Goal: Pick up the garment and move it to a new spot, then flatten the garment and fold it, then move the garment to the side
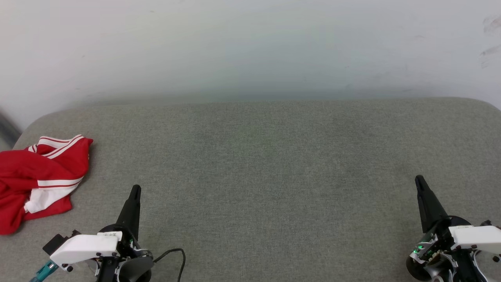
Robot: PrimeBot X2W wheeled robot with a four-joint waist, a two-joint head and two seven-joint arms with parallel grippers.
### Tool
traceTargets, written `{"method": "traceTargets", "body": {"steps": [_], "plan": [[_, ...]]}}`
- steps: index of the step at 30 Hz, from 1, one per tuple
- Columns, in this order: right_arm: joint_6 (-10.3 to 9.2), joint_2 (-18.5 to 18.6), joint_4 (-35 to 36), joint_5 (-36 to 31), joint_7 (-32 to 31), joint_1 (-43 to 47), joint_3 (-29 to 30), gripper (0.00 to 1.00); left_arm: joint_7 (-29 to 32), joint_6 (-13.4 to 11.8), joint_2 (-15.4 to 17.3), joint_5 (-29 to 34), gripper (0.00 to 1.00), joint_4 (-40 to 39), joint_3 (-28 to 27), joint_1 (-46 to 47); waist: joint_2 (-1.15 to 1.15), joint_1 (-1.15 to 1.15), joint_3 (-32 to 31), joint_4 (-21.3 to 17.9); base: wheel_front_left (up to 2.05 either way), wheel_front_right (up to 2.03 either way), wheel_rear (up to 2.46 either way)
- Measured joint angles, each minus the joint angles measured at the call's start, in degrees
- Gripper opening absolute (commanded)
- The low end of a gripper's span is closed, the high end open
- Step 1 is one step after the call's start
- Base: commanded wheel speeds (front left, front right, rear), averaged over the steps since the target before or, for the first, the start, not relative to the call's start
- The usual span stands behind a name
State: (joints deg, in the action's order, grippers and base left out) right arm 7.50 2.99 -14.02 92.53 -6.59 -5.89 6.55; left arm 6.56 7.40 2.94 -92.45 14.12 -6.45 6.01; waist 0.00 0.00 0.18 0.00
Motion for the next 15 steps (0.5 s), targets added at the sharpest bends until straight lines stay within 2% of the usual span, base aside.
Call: {"method": "traceTargets", "body": {"steps": [15], "plan": [[0.00,0.00,-0.14,0.01,0.00,0.11,-0.01,0.00,-0.01,0.00,0.00,0.00,0.00,0.15,0.05,-0.08,0.00,0.00,0.00,0.00,0.00,0.00,0.00]]}}
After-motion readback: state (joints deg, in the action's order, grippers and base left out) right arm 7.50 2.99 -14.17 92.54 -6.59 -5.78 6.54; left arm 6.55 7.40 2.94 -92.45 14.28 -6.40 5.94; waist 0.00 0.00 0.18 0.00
